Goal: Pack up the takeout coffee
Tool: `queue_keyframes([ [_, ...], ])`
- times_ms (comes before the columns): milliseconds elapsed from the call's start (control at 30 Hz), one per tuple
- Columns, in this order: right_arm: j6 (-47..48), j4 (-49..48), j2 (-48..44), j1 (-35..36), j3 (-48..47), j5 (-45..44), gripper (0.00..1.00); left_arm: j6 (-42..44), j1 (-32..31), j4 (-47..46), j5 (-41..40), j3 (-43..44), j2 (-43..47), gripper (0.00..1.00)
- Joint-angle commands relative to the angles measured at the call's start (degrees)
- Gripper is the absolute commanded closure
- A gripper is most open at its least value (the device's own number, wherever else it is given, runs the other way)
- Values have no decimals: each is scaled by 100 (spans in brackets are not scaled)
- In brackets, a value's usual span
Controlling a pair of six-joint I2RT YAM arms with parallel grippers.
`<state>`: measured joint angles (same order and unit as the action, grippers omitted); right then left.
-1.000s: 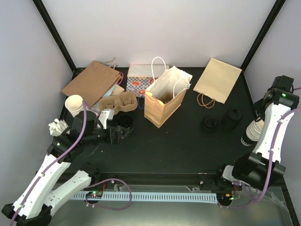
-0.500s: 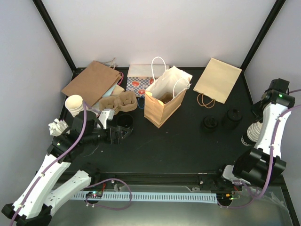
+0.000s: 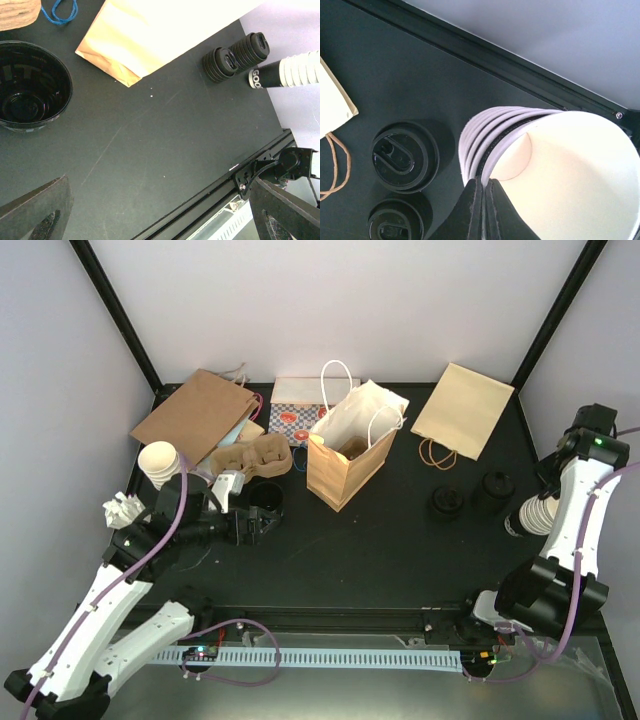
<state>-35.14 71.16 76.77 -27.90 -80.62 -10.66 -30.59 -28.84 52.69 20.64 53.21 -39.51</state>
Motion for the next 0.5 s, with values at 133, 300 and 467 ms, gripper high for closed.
queue_keyframes([
  [133,-221,400,-111,110,-695,-354,99,3,36,20,26,148,16,1],
  [300,-285,411,-144,156,-701,-230,99,-5,36,18,19,119,74,1],
  [467,-310,472,-103,214,-691,-216,99,25,41,48,16,141,53,1],
])
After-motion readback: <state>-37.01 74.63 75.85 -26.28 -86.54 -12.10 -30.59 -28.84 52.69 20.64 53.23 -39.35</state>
